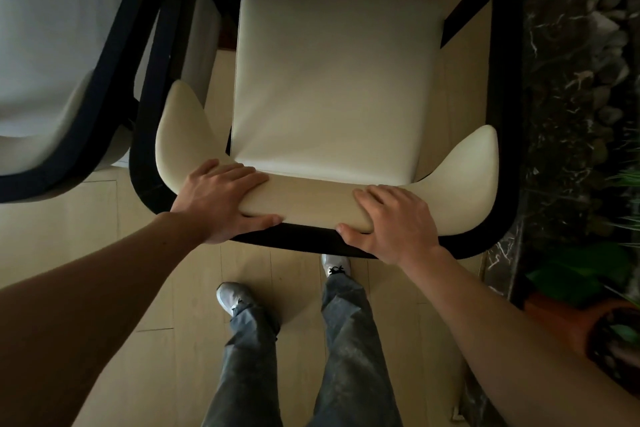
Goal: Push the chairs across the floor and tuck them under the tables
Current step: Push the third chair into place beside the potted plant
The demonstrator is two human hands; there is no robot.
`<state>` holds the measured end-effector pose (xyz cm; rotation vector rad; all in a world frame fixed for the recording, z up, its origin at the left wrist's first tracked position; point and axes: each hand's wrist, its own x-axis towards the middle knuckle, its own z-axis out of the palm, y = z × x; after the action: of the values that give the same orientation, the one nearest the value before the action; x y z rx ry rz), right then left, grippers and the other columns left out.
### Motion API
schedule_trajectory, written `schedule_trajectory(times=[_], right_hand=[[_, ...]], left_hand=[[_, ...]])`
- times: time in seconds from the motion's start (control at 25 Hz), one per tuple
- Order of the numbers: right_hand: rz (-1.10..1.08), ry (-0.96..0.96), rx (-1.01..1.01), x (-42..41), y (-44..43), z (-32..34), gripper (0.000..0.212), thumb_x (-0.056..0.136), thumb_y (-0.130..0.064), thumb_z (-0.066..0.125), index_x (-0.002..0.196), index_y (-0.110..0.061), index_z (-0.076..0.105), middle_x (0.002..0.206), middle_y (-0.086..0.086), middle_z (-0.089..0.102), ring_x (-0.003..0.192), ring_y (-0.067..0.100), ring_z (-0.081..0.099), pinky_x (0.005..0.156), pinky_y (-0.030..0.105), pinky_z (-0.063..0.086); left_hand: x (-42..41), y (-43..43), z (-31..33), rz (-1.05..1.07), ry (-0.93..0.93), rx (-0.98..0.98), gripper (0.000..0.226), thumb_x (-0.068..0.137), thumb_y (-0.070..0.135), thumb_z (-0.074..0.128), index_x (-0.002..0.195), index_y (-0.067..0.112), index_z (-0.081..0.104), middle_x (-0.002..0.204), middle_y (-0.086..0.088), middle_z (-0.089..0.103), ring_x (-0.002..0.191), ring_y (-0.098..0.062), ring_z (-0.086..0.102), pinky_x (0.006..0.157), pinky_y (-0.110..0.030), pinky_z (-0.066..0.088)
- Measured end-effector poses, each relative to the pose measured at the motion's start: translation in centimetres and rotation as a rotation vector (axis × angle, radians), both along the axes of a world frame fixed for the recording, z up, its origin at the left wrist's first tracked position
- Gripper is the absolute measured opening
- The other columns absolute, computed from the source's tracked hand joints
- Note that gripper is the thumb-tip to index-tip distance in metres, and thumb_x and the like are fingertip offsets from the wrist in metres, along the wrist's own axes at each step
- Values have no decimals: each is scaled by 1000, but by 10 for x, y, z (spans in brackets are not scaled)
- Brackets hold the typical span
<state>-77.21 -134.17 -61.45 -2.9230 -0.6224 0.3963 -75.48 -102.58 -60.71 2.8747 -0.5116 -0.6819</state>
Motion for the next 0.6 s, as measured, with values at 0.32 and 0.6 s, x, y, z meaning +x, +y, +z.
schedule_trajectory(times=[0.32,0.6], right_hand=[[-78,-19,-1,-31,56,-1,74,85,-77,34,112,-17,67,105,4,70,99,26,64,81,38,49],[-116,18,-20,-40,75,1,75,83,-78,32,114,-19,66,109,2,69,102,24,63,83,39,49]], left_hand=[[-5,54,0,-69,37,21,99,70,98,18,140,34,49,142,6,56,134,-19,48,115,-48,26],[-8,72,-3,-99,-8,-28,97,72,97,19,135,31,54,134,5,62,128,-20,53,112,-50,30]])
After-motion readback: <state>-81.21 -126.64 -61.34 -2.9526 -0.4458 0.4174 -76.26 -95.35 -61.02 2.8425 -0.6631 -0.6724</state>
